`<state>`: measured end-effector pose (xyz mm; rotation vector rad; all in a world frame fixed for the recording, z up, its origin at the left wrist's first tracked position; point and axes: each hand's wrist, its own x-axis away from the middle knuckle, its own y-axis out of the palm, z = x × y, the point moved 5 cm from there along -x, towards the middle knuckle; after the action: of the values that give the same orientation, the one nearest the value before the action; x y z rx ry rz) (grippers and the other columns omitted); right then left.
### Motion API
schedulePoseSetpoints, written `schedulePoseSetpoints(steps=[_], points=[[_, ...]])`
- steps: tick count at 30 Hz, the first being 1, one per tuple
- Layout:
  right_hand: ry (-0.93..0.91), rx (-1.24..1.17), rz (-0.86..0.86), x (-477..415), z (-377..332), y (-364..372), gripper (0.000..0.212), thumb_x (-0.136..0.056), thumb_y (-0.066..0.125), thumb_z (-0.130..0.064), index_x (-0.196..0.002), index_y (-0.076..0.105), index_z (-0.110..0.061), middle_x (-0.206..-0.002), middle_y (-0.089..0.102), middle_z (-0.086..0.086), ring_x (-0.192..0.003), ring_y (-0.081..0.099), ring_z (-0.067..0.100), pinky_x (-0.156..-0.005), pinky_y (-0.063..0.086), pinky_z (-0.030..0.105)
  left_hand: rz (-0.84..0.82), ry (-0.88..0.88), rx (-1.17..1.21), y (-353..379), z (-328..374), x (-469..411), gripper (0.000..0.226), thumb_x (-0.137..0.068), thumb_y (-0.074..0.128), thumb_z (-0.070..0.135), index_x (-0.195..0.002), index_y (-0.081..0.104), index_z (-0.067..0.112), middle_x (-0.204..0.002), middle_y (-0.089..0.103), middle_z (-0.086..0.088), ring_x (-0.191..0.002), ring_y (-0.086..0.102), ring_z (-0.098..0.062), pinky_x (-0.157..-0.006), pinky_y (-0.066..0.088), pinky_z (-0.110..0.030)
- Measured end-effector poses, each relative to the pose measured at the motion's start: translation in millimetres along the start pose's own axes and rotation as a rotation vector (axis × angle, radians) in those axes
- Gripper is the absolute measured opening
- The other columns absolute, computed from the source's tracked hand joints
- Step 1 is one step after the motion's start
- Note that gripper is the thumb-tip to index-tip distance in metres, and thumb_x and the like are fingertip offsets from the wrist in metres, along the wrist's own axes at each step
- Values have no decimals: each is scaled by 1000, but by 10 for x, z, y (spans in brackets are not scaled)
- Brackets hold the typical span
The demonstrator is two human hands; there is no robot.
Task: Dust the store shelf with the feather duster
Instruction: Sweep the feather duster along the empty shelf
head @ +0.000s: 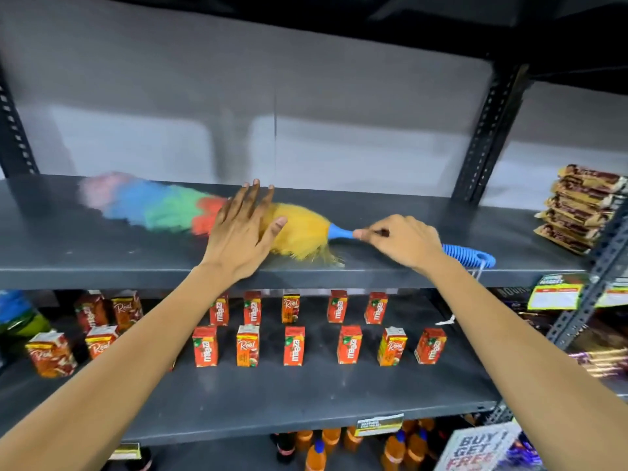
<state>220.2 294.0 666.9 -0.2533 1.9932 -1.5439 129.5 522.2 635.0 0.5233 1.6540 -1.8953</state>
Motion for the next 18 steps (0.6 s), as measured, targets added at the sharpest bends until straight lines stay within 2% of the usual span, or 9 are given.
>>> schedulePoseSetpoints(steps=[2, 5, 7, 10, 13, 18], points=[[61, 50, 65, 3, 95, -76, 43, -89, 42, -64, -108, 70, -37, -68, 57, -4, -77, 56, 23, -61, 37, 27, 3, 9, -6, 11, 5, -10, 76, -83, 3, 62, -146, 13, 20, -156, 12, -9, -144, 4, -22, -116, 4, -40], [-12, 77, 114, 43, 59, -75, 40, -90, 44, -60, -105, 72, -36, -55, 50, -4, -64, 51, 20, -57, 37, 27, -9, 14, -3, 16, 13, -28, 78, -82, 2, 62, -146, 14, 19, -156, 12, -9, -144, 3, -22, -116, 4, -41], [-69, -14, 38, 111, 29, -14, 36, -89, 48, -59, -103, 73, -37, -51, 51, -6, -59, 51, 18, -54, 36, 27, -15, 19, 4, 13, 15, -17, 78, -81, 2, 61, -146, 14, 19, -156, 11, -10, -144, 2, -21, -115, 3, -40], [-88, -121, -40, 203, 110, -9, 30, -87, 54, -56, -102, 73, -40, -68, 66, -10, -75, 62, 18, -64, 44, 30, 0, 63, -44, -9, 54, 4, 76, -84, 2, 59, -145, 15, 17, -156, 13, -11, -144, 4, -23, -115, 4, -41], [9, -69, -7, 225, 401, -114, 27, -87, 55, -56, -100, 73, -41, -82, 75, -8, -87, 64, 17, -73, 47, 32, -10, 90, -70, -9, 76, 17, 75, -85, 2, 59, -145, 17, 17, -155, 15, -11, -144, 7, -24, -115, 5, -41], [280, 153, 161, 433, 1002, -364, 38, -90, 49, -57, -104, 73, -32, -93, 73, 9, -94, 64, 33, -67, 39, 30, -43, 82, -128, 42, 73, 7, 69, -91, 8, 59, -145, 16, 17, -155, 16, -12, -144, 7, -25, -116, 6, -42]])
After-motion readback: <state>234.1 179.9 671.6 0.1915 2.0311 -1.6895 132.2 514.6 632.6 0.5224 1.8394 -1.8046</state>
